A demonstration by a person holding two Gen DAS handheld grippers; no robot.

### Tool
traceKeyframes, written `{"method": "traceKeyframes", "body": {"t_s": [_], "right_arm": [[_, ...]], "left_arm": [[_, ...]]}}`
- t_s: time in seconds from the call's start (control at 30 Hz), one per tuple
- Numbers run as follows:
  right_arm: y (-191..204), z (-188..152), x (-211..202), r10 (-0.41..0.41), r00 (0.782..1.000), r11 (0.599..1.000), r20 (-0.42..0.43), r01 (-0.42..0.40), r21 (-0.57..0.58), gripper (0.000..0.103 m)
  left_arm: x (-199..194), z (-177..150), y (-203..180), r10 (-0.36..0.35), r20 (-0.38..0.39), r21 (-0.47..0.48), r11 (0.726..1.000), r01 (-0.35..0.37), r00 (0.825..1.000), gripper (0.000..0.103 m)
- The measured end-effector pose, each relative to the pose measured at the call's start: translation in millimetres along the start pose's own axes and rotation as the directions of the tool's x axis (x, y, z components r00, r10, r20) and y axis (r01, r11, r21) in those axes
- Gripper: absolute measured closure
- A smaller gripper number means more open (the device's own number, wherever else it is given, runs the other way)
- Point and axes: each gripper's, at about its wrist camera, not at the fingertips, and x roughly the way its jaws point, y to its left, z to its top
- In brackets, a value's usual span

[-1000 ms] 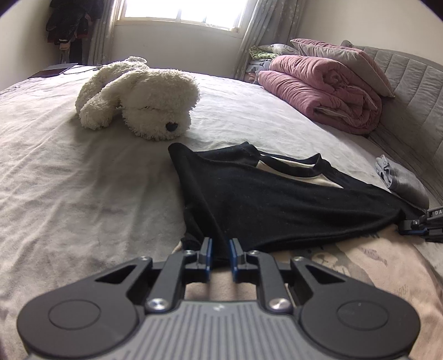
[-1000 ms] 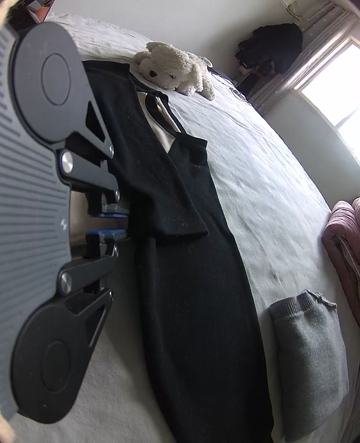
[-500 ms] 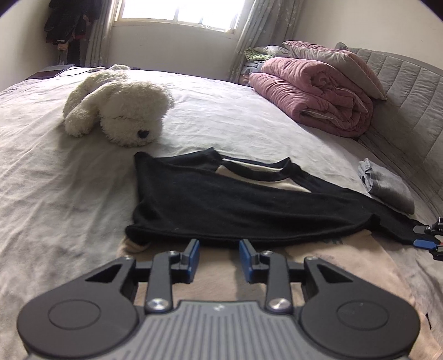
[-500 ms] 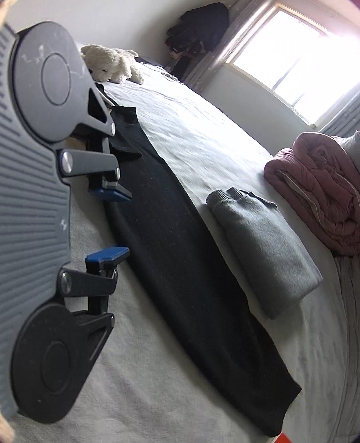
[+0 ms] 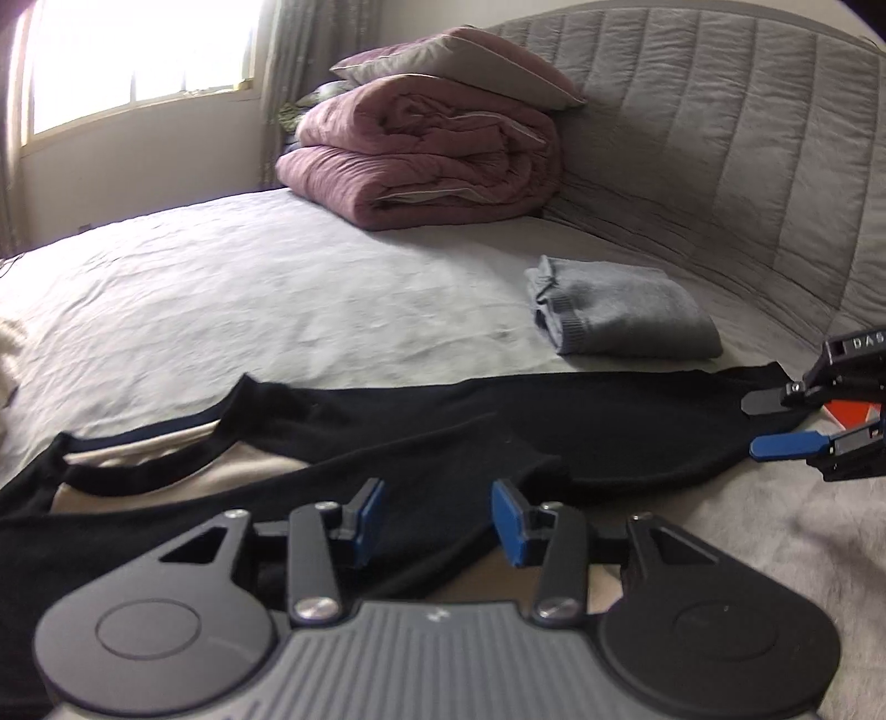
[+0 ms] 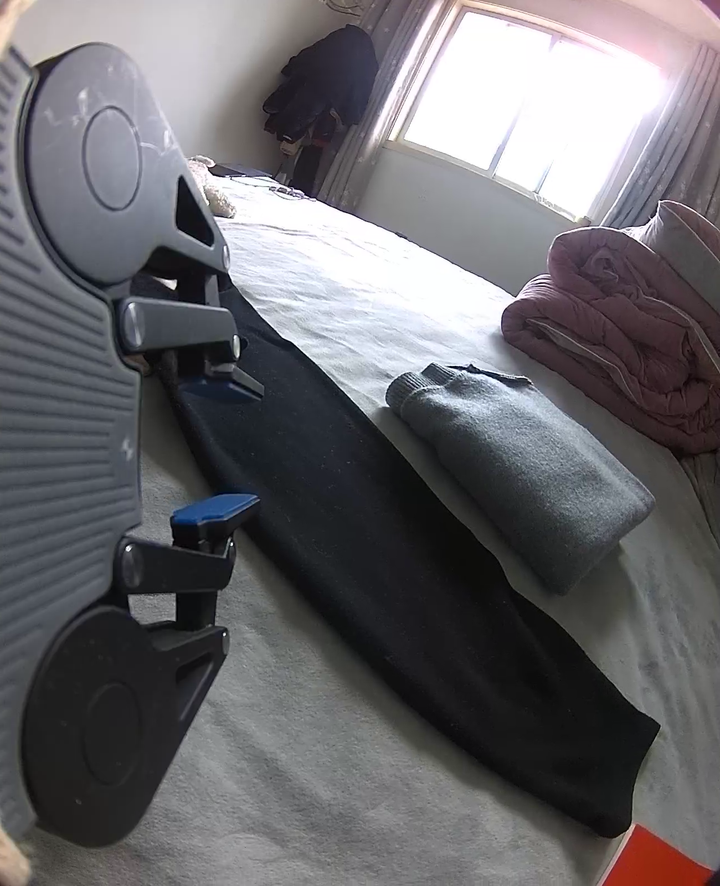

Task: Fold clothes
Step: 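Reach the right gripper to the end of the long black strip and close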

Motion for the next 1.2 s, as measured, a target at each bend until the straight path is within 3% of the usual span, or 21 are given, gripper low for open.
{"method": "traceKeyframes", "body": {"t_s": [0.23, 0.3, 0.4, 0.5, 0.67, 0.77, 0.87, 0.93, 0.97, 1.1, 1.2], "right_arm": [[-4.2, 5.2, -7.5, 0.031, 0.999, 0.999, -0.022, -0.031, 0.038, 0.062], [-5.4, 6.6, -9.6, 0.041, 0.999, 0.998, -0.028, -0.039, 0.049, 0.062], [-6.9, 8.7, -12.5, 0.053, 0.998, 0.997, -0.035, -0.051, 0.065, 0.062], [-6.0, 10.3, -13.2, 0.063, 0.997, 0.996, -0.038, -0.060, 0.071, 0.062], [-4.2, 11.7, -16.1, 0.073, 0.997, 0.995, -0.030, -0.071, 0.066, 0.062], [-4.8, 12.1, -15.8, 0.074, 0.997, 0.995, -0.030, -0.072, 0.068, 0.062], [-2.8, 10.4, -12.8, 0.078, 0.996, 0.995, -0.037, -0.076, 0.060, 0.062], [-1.4, 9.3, -10.8, 0.081, 0.996, 0.995, -0.041, -0.078, 0.054, 0.062], [-0.7, 8.7, -9.8, 0.082, 0.996, 0.995, -0.044, -0.080, 0.051, 0.062], [2.1, 6.4, -5.8, 0.087, 0.995, 0.996, -0.053, -0.085, 0.040, 0.060], [3.6, 4.9, -3.1, 0.088, 0.994, 0.996, -0.059, -0.086, 0.034, 0.060]], "left_arm": [[38.5, 11.2, -29.5, -0.093, -0.042, 0.136, 0.986, 0.098, 0.995, 0.064], [41.8, 12.0, -28.9, -0.112, -0.053, 0.107, 0.987, 0.118, 0.992, 0.089], [42.5, 13.1, -28.8, -0.110, -0.052, 0.054, 0.992, 0.113, 0.993, 0.100], [37.7, 15.0, -24.3, -0.074, 0.007, -0.023, 0.997, 0.074, 0.997, 0.101], [25.1, 20.5, -24.7, 0.027, 0.135, -0.113, 0.993, -0.012, 0.990, 0.101], [32.6, 17.4, -34.1, -0.001, 0.087, -0.089, 0.996, 0.009, 0.996, 0.101], [41.9, 7.7, -45.6, -0.074, -0.018, -0.010, 0.997, 0.073, 0.997, 0.100], [40.1, 5.8, -46.3, -0.123, -0.045, 0.015, 0.992, 0.124, 0.991, 0.089], [37.7, 7.8, -42.1, -0.156, -0.051, 0.001, 0.988, 0.156, 0.986, 0.079], [28.2, 21.1, -21.7, -0.218, -0.019, -0.057, 0.975, 0.217, 0.976, 0.070], [32.3, 31.2, -6.4, -0.187, -0.007, -0.074, 0.980, 0.186, 0.982, 0.063]]}}
